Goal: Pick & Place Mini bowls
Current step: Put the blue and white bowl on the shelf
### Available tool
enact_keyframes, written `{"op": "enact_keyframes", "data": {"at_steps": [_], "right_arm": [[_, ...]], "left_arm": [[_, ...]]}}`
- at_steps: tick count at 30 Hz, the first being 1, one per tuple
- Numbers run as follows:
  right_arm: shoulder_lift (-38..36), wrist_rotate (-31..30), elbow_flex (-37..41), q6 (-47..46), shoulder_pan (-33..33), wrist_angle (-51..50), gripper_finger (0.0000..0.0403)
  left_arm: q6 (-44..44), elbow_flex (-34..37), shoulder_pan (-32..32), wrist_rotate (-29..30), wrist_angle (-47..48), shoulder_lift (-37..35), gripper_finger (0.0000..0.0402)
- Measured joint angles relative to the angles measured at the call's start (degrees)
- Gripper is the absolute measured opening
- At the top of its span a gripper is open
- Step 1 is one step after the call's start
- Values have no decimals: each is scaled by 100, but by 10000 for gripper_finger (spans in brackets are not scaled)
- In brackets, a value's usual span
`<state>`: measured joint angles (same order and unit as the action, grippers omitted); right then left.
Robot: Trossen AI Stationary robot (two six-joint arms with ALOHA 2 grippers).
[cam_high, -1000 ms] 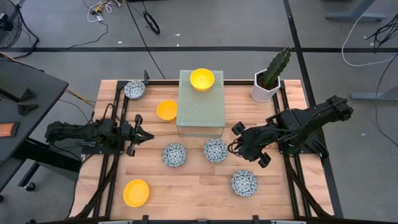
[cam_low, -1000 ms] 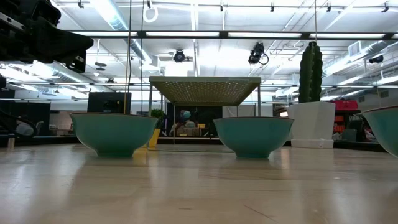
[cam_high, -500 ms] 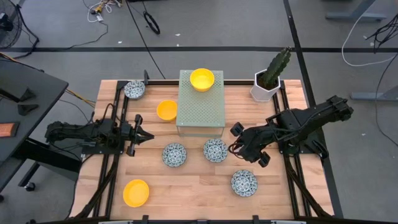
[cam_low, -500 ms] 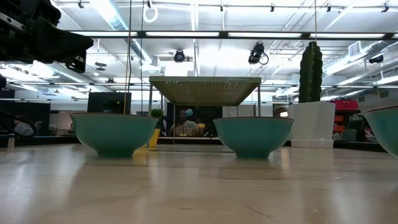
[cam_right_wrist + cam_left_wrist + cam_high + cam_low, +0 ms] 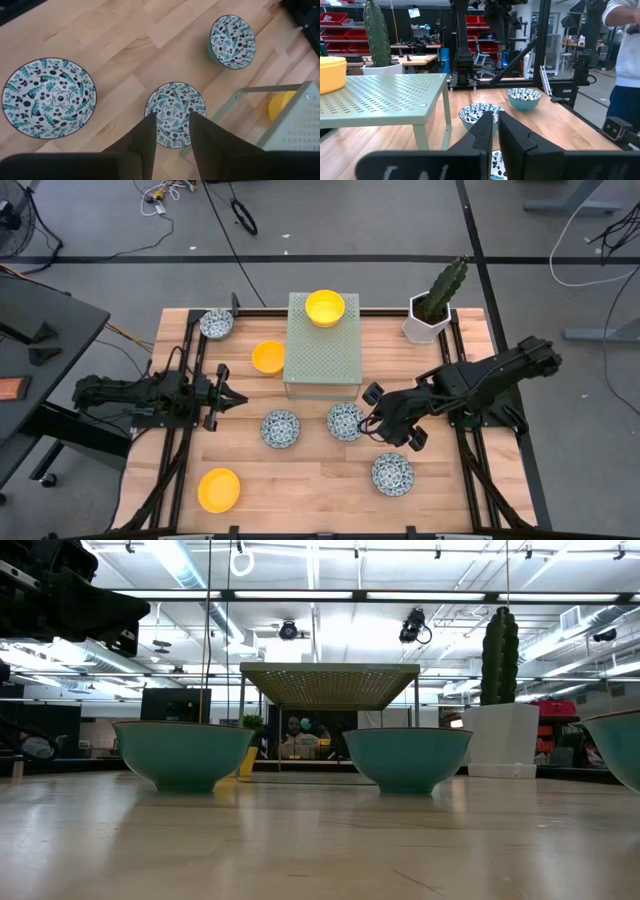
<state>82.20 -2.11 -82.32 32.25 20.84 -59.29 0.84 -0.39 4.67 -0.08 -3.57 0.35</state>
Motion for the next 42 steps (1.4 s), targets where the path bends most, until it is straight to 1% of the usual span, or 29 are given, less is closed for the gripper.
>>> {"op": "enact_keyframes", "data": {"at_steps": [15,19,30,32,36,42], "right_arm": [[611,0,2,60,-1,231,179],[739,0,2,82,-11,333,185],[1187,-1,6,97,-171,408,185],[1222,0,115,96,-171,562,185],[1234,0,625,92,-151,956,185],[1234,0,1266,-134,-144,1043,185]], "left_arm": [[0,-1,-1,0,-3,1,34],[1,-1,1,0,-4,1,34],[0,1,2,0,-2,-1,34],[2,-1,2,0,-4,0,34],[0,-1,1,0,-1,0,34],[0,-1,2,0,-3,-1,34]]}}
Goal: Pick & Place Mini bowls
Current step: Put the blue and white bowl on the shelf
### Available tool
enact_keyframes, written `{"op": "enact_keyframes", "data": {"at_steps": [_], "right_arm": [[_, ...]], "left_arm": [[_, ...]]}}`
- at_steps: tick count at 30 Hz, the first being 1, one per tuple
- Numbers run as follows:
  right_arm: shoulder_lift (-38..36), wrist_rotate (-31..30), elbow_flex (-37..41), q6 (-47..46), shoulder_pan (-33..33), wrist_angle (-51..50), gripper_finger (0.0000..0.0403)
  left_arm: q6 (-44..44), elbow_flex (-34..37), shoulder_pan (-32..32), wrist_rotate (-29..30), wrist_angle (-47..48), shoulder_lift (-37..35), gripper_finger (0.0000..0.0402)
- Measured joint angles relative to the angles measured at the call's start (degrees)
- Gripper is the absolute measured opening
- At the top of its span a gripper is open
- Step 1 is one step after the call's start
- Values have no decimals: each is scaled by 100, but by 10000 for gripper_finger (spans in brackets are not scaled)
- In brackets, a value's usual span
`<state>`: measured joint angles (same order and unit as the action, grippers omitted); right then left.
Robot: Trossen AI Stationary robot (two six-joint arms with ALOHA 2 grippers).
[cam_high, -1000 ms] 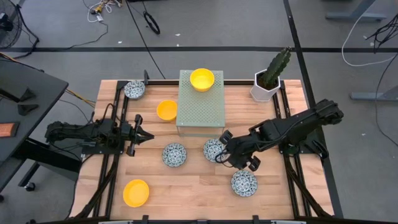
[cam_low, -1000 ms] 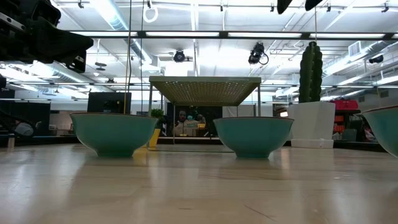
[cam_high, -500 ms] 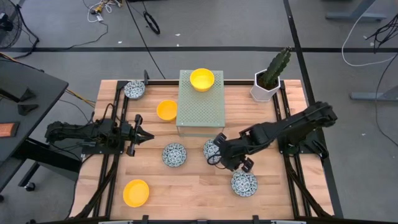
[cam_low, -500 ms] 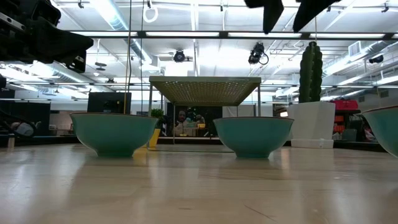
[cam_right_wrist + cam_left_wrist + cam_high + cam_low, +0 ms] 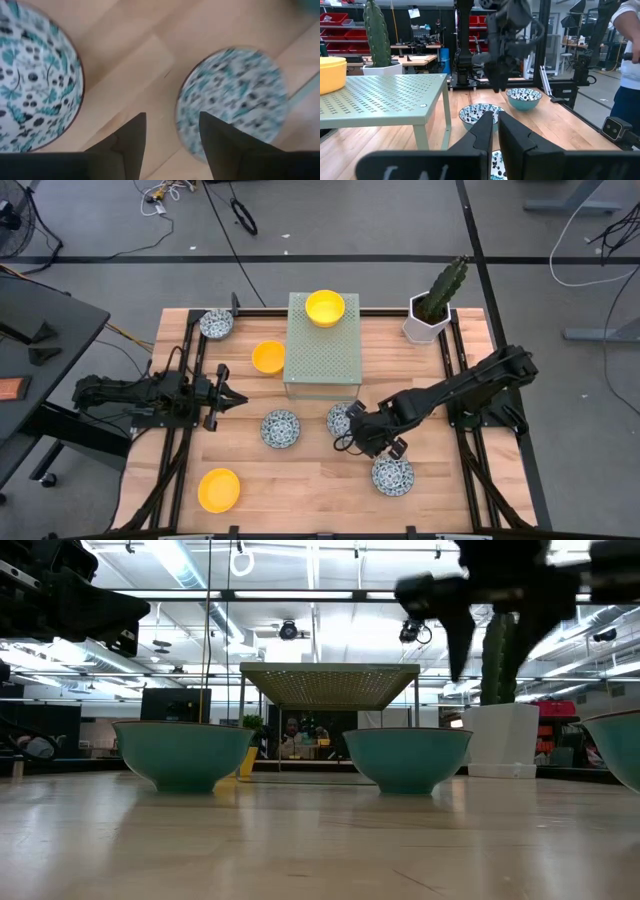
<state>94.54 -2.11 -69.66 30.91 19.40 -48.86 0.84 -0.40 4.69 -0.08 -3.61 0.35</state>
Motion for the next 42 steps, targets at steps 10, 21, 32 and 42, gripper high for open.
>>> {"op": "enact_keyframes", "data": {"at_steps": [10,21,32,42], "right_arm": [[-390,0,510,-368,30,53,185],[-1172,-2,1021,-690,267,510,185],[-1830,-99,1655,-668,497,1053,185],[-2110,-503,1726,-646,534,1390,185]], "left_arm": [[0,0,0,0,-1,1,34],[1,0,-1,0,1,1,34],[0,1,0,0,-1,1,34],[0,0,0,0,-1,1,34]]}}
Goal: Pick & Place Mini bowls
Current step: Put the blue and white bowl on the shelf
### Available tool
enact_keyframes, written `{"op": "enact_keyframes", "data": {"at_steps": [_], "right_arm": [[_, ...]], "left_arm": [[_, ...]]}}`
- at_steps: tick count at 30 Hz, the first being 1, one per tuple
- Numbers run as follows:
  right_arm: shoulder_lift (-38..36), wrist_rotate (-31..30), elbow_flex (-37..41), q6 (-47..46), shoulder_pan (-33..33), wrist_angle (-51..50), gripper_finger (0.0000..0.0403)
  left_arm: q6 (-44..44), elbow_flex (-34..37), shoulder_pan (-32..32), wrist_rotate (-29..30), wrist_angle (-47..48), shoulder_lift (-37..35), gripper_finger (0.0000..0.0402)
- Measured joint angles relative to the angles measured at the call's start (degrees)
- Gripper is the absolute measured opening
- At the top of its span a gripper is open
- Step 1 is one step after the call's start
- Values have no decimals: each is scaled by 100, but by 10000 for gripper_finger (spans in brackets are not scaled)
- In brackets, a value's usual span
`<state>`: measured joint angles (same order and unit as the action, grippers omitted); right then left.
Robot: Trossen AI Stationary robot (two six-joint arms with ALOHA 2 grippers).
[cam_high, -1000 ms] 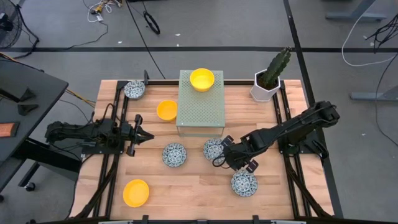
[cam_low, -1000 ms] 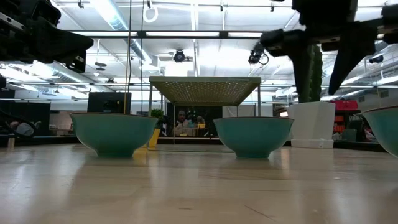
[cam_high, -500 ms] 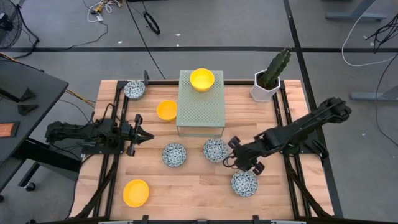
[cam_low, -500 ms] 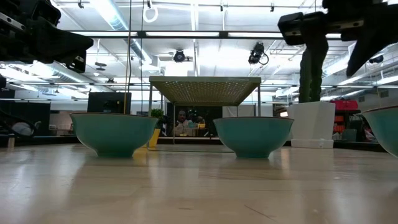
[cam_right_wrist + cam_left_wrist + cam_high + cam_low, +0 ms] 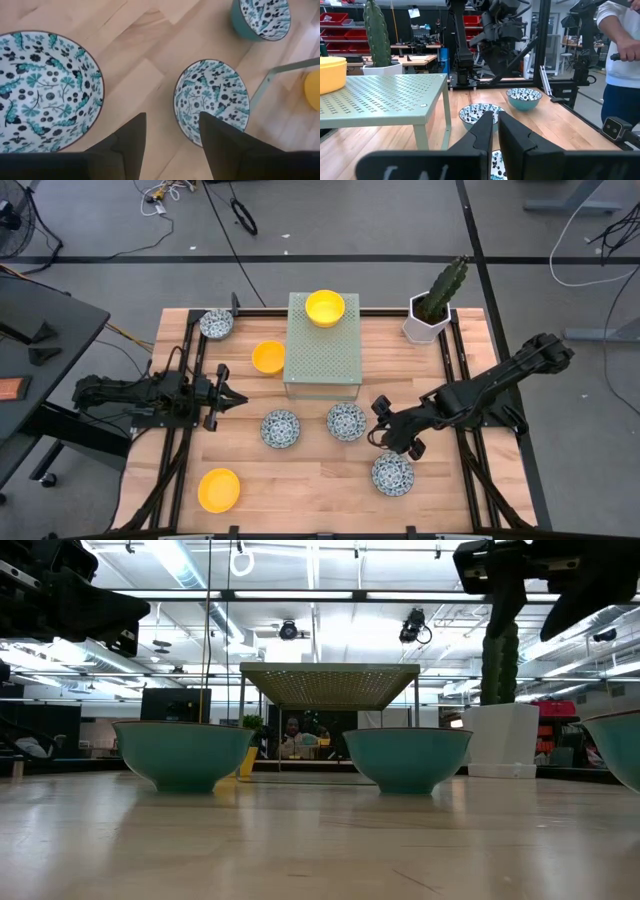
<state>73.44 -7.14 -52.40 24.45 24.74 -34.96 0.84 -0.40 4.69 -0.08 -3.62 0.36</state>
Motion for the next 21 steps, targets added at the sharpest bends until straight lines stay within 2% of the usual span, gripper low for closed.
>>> {"op": "enact_keyframes", "data": {"at_steps": [21], "right_arm": [[-38,9,0,304,-143,118,185]], "left_arm": [[0,0,0,0,0,0,34]]}}
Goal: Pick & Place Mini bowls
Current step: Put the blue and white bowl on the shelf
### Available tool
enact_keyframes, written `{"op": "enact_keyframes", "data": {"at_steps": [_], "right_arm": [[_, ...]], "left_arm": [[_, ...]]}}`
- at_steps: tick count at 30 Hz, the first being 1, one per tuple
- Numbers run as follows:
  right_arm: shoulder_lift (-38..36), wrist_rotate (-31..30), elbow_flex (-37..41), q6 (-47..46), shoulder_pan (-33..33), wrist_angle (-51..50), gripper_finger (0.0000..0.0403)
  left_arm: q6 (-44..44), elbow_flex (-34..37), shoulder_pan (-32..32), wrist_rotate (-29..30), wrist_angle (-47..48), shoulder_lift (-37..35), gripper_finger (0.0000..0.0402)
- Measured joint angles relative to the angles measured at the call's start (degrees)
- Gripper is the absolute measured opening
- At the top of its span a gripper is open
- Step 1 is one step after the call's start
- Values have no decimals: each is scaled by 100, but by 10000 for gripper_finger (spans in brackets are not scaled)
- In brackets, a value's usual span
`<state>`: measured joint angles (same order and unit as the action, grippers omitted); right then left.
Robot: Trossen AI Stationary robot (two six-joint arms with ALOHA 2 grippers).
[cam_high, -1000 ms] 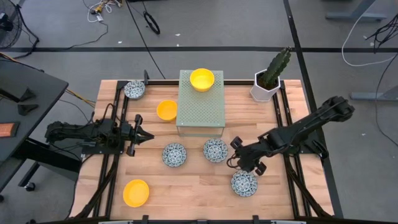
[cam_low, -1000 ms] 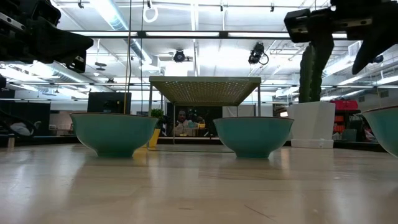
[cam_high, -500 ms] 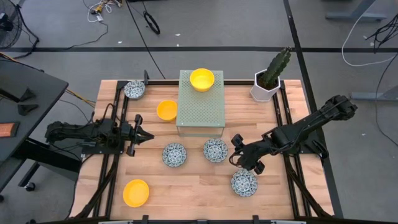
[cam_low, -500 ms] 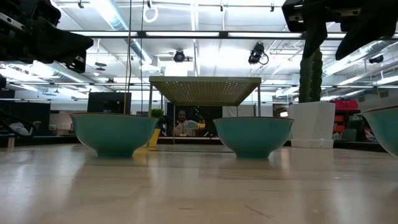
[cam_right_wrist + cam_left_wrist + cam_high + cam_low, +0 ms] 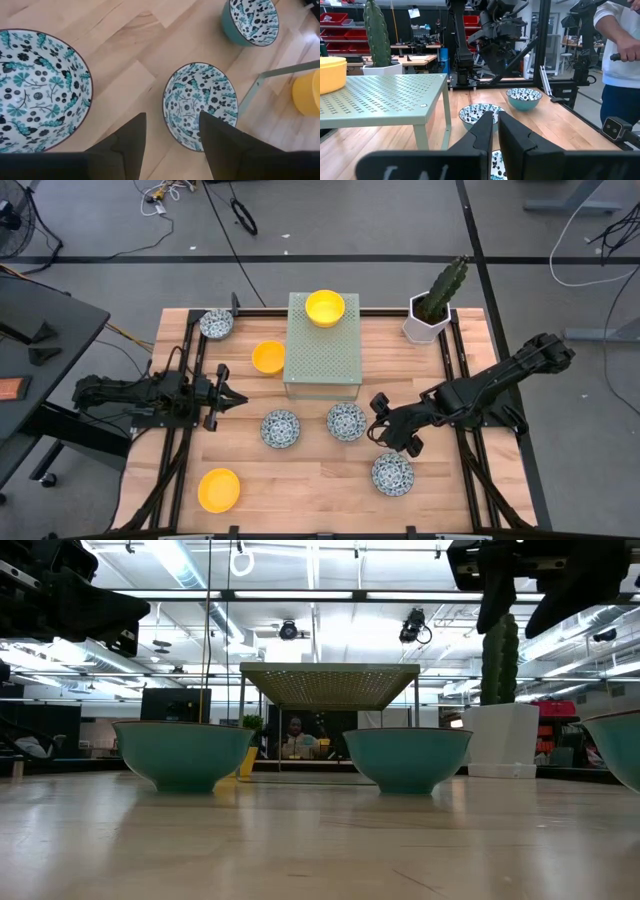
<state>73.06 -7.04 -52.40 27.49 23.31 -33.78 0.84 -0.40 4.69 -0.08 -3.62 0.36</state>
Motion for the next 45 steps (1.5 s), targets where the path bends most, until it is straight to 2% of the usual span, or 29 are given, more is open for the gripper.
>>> {"op": "enact_keyframes", "data": {"at_steps": [12,29,37,45], "right_arm": [[438,10,-2,66,-111,-29,185],[1202,1,-4,970,-481,325,185],[1261,-3,-7,1727,-484,487,185],[1350,43,-13,1851,-490,488,185]], "left_arm": [[0,2,-2,0,3,-1,34],[0,0,0,0,0,0,34],[1,0,-2,0,4,0,34],[1,1,0,0,0,-1,34]]}}
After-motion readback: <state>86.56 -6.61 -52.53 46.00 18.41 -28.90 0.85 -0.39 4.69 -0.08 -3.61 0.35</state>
